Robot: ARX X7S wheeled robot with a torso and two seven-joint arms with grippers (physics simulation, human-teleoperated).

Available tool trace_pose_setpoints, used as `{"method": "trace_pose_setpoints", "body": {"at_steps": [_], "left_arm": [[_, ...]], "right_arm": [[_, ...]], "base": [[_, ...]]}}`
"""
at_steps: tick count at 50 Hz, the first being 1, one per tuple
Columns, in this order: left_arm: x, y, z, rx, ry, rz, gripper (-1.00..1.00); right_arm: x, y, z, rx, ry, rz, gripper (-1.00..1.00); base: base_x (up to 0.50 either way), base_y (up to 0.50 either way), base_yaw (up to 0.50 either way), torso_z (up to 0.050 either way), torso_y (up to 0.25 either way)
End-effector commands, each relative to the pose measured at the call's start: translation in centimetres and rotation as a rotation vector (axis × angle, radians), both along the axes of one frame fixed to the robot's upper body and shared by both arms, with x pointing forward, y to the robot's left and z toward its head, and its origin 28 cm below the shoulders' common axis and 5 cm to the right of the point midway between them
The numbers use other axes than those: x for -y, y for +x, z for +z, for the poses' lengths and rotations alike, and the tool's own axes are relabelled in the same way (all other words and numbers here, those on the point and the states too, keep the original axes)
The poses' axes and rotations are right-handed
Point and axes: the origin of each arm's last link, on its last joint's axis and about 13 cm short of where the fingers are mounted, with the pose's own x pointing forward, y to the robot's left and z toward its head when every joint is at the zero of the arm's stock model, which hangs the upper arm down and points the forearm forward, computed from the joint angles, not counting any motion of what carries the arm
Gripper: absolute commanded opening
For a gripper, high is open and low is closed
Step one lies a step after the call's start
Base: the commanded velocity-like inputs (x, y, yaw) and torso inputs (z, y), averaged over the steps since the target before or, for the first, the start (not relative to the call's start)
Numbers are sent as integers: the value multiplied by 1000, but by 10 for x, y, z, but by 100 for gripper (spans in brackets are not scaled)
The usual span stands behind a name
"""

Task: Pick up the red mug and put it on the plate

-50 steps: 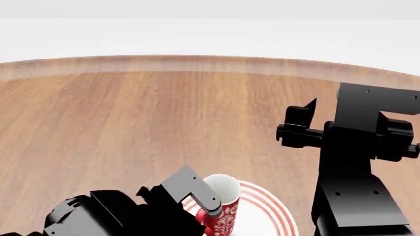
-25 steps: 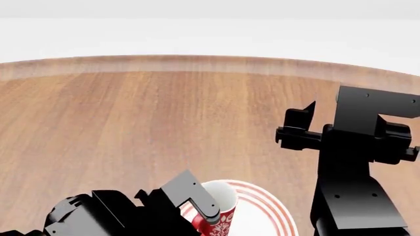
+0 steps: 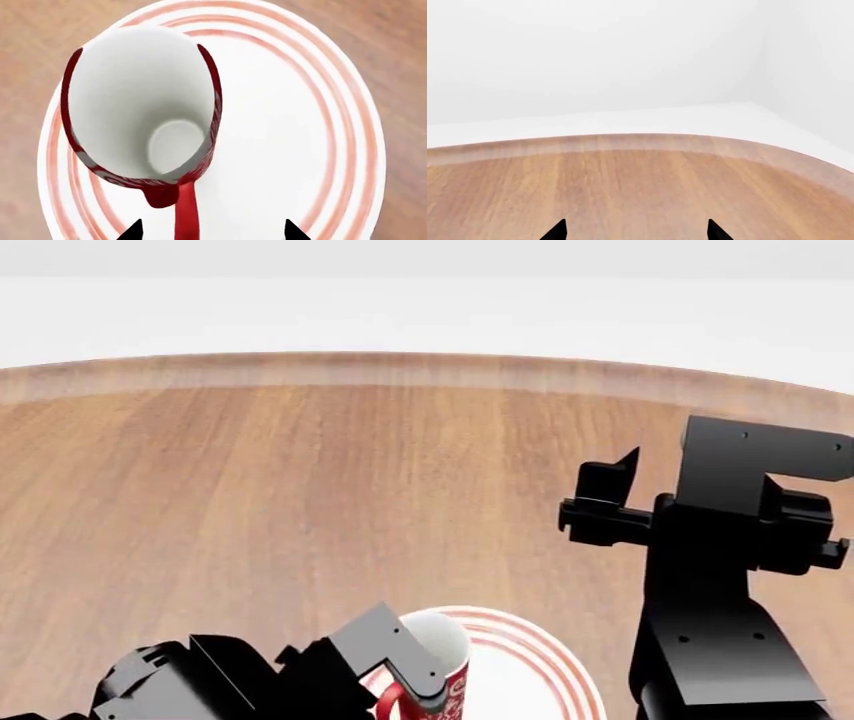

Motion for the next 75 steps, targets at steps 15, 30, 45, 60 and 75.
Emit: {"method": "trace_pose_setpoints", "body": {"at_steps": [15, 30, 45, 60, 75], "left_arm": [[4, 9, 21, 59, 24, -41, 100], [4, 10, 35, 93, 37, -23, 100], [-29, -50, 107, 180, 10, 13, 100], [-65, -76, 148, 347, -313, 103, 100], [-69, -68, 160, 875, -616, 723, 100]], "right_arm": [[-3, 2, -3, -8, 1, 7, 100], [-3, 1, -2, -6, 2, 7, 100], [-4, 0, -2, -6, 5, 6, 100], [-9, 1, 5, 10, -10, 24, 100], [-16, -7, 20, 70, -22, 63, 100]], "base": [[0, 0, 0, 0, 0], [0, 0, 0, 0, 0], [0, 0, 0, 0, 0], [0, 0, 0, 0, 0], [0, 0, 0, 0, 0]]}}
